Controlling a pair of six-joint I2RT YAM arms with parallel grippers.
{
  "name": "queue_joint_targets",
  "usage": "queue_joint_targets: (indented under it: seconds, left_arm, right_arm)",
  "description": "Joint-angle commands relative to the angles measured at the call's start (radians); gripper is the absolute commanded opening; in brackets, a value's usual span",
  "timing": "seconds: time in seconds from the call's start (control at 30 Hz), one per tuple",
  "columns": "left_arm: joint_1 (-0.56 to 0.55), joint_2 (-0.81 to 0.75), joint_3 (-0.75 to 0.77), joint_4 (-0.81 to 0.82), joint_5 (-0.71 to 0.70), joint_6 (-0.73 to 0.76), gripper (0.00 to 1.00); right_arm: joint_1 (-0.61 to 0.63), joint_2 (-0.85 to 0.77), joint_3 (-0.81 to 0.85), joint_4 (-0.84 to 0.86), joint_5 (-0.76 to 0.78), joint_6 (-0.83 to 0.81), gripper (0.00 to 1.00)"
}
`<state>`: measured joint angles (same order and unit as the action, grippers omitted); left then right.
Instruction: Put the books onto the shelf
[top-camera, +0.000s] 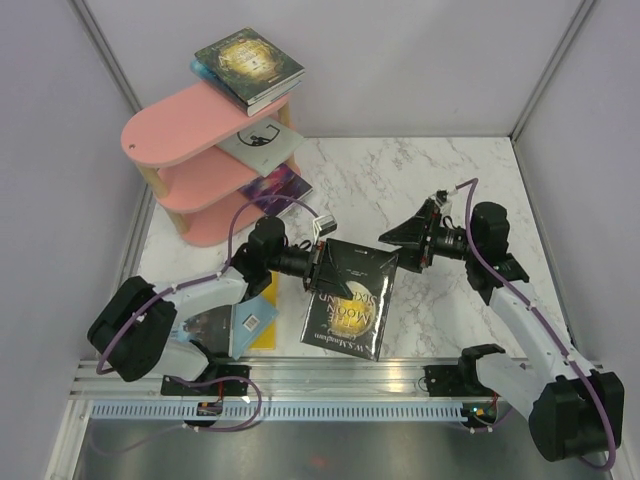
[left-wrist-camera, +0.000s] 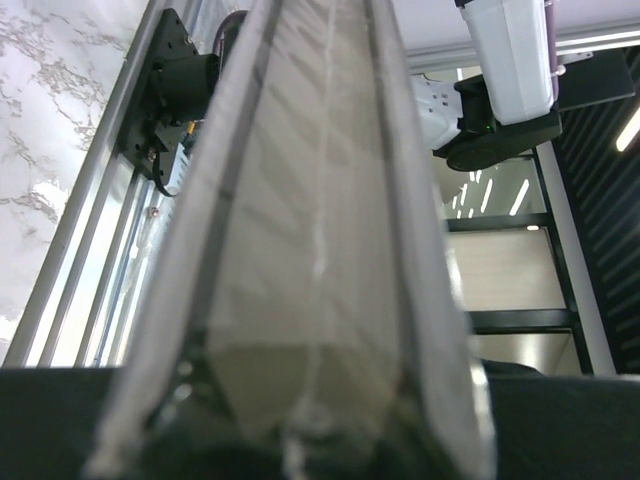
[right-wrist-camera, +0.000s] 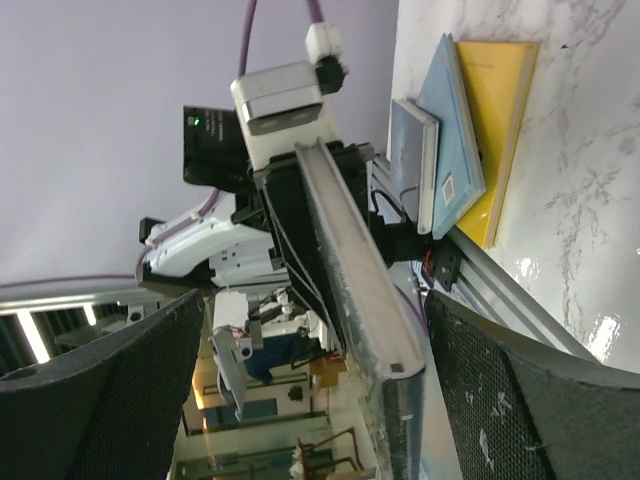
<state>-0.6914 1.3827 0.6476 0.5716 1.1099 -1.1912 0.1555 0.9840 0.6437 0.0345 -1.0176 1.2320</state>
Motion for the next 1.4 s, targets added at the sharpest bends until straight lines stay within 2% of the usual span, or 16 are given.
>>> queue_joint_targets:
  seconds: [0.0,0.1,0.13,0.2,0.3,0.37,0.4,0.5,0.7,0.8,0.83,0.87,1.0,1.1,1.23,1.37]
  left_arm:
    - [0.004,0.022,0.006,0.215,0.090,-0.123,0.02]
    - [0.004,0.047,0.009,0.220,0.113,-0.130,0.02]
    - [0.004,0.050,0.012,0.217,0.123,-0.131,0.02]
    - [0.004,0.061,0.018,0.214,0.131,-0.134,0.02]
    - [0.001,0.062,0.040,0.189,0.148,-0.131,0.02]
    - [-0.002,0.068,0.072,0.101,0.159,-0.093,0.02]
    - [-0.005,0.070,0.083,0.068,0.163,-0.073,0.02]
    - [-0.010,0.084,0.125,-0.056,0.182,0.001,0.02]
    - [-0.048,0.141,0.178,-0.110,0.286,0.041,0.02]
    - [-0.075,0.142,0.216,-0.251,0.304,0.148,0.02]
    - [-0.085,0.142,0.228,-0.366,0.303,0.232,0.02]
    - [-0.094,0.142,0.260,-0.433,0.303,0.283,0.02]
    - [-0.135,0.162,0.329,-0.734,0.289,0.505,0.02]
    - [-0.142,0.171,0.325,-0.776,0.277,0.553,0.02]
    - [-0.157,0.182,0.331,-0.783,0.261,0.568,0.02]
    - [-0.165,0.199,0.353,-0.792,0.254,0.571,0.02]
  right_arm:
    - [0.009,-0.031,0.025,0.093,-0.071,0.041,0.92]
    - [0.029,-0.044,0.031,0.123,-0.105,0.056,0.80]
    - [0.035,-0.048,0.036,0.128,-0.113,0.057,0.72]
    - [0.059,-0.051,0.045,0.122,-0.134,0.054,0.63]
    - [0.105,-0.045,0.074,0.029,-0.141,-0.008,0.54]
    - [0.150,-0.036,0.111,-0.028,-0.130,-0.086,0.50]
    - [0.162,-0.034,0.122,-0.066,-0.121,-0.103,0.42]
    - [0.214,-0.019,0.151,-0.111,-0.122,-0.146,0.33]
    - [0.276,0.018,0.229,-0.289,-0.150,-0.305,0.32]
    - [0.279,0.033,0.247,-0.341,-0.176,-0.360,0.33]
    - [0.282,0.039,0.249,-0.344,-0.179,-0.365,0.34]
    - [0.288,0.044,0.254,-0.344,-0.179,-0.368,0.36]
    - [0.306,0.068,0.264,-0.351,-0.182,-0.387,0.58]
    - [0.315,0.088,0.272,-0.351,-0.184,-0.396,0.63]
    - [0.337,0.099,0.277,-0.352,-0.185,-0.401,0.55]
    - [0.361,0.105,0.274,-0.354,-0.190,-0.405,0.29]
